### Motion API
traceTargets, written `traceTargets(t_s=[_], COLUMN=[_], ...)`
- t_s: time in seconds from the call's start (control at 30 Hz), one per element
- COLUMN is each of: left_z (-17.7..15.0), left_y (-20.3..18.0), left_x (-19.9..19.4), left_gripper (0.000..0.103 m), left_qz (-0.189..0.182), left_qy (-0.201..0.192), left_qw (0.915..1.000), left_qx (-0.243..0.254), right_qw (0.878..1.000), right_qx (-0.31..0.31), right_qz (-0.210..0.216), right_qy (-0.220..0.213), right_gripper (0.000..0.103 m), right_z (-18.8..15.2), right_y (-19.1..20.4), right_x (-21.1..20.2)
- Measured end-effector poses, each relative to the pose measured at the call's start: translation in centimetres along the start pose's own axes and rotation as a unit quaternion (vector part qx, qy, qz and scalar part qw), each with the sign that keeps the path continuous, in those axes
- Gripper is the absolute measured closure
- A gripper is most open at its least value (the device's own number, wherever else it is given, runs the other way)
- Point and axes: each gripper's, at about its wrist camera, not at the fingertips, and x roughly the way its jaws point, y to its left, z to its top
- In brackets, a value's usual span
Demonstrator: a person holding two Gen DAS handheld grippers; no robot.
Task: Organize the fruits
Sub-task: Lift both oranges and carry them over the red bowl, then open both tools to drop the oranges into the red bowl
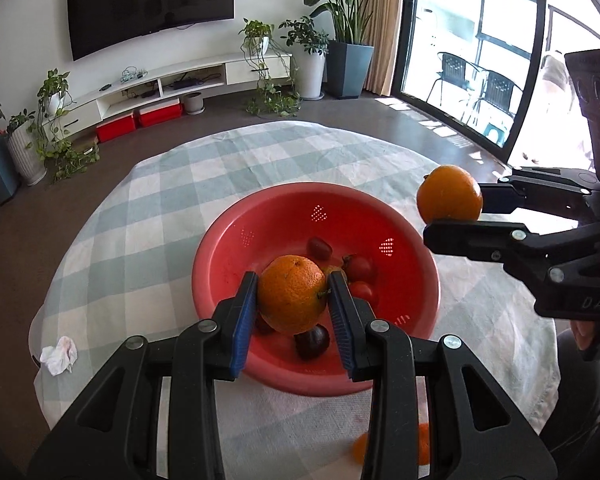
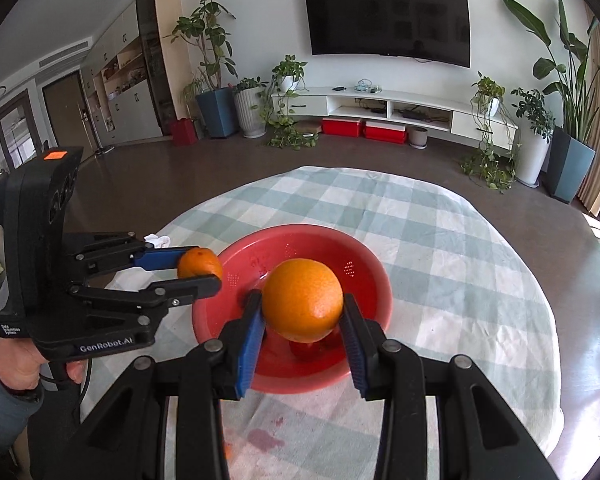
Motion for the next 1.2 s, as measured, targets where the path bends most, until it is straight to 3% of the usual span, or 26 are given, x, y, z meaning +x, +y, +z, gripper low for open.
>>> traceTargets(t_s=[0.23,0.77,0.9,1.13,1.2], left_z=[-0.1,-1.1,-1.0,-0.9,-1.0], left_y=[0.3,1.4,1.6,1.5,1.4], left_x=[3.9,7.7,7.7,7.2,6.9], left_gripper=[0.07,0.07,0.06,0.054,0.048], left_qz=[0.004,0.013,0.026,0.024,0.025], left_qy=[0.017,0.032,0.028,0.021,0.016], left_qw=[0.9998,0.9994,0.9993,0.9995,0.9995], left_qx=[-0.003,-0.006,-0.004,-0.008,-0.008], right_qw=[0.999,0.996,0.995,0.995,0.995], right_qx=[0.007,0.006,0.004,0.004,0.005], right_qz=[-0.014,-0.029,-0.037,-0.044,-0.045], right_qy=[0.041,0.086,0.089,0.086,0.085], right_gripper=[0.062,0.062,0.062,0.062,0.062], right_z=[0.0,-0.1,-0.3,-0.2,-0.2], right_y=[-0.9,-1.3,-1.5,-1.7,-1.7], right_x=[5.3,10.8,11.3,10.9,10.8])
